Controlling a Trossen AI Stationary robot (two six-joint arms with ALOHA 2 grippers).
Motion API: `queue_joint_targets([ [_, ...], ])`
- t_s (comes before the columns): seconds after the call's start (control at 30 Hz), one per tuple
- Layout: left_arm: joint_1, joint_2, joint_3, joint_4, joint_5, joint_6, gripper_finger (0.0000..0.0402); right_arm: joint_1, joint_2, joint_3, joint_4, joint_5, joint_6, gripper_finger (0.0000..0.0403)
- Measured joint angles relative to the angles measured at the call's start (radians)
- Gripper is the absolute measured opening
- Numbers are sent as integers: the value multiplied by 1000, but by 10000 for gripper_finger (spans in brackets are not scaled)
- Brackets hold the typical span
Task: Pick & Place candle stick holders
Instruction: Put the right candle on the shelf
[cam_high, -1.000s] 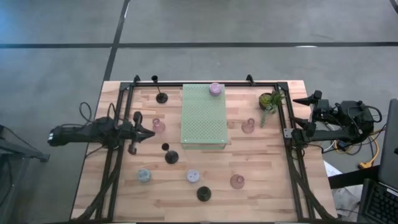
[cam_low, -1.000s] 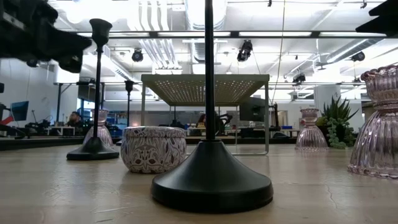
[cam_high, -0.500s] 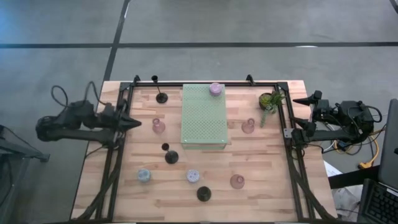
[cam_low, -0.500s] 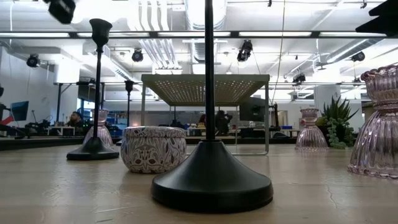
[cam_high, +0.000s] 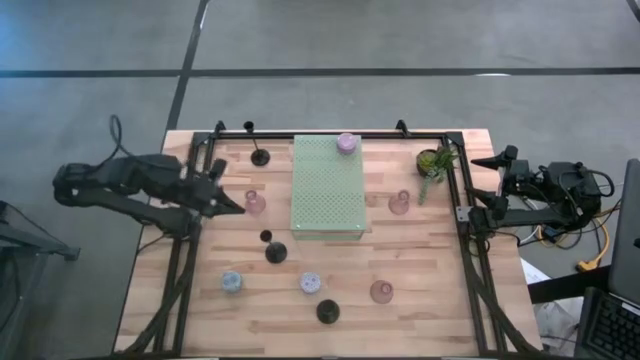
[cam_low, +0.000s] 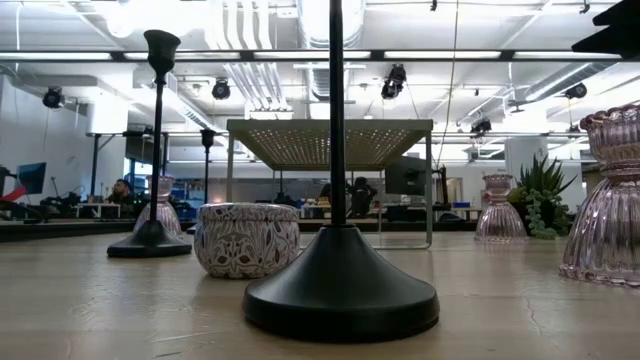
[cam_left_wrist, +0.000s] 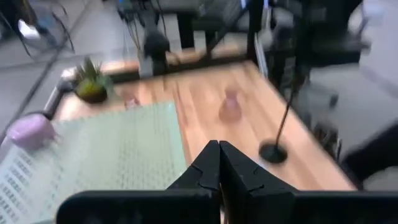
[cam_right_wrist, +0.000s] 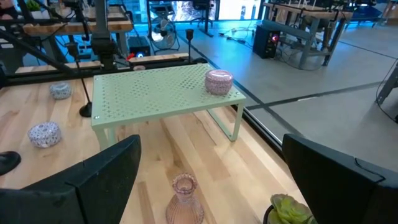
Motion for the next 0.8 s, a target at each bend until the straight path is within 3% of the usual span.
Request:
queue_joint_targets([
  [0.37, -26, 289, 199, -21, 54, 142, 34, 0, 0, 0, 1, 0, 0, 384],
  [0.57, -26, 449, 336, -127, 52, 252, 48, 0, 0, 0, 1, 0, 0, 384],
  [0.8, -26, 608, 448, -218, 51, 294, 105, 0, 0, 0, 1, 0, 0, 384],
])
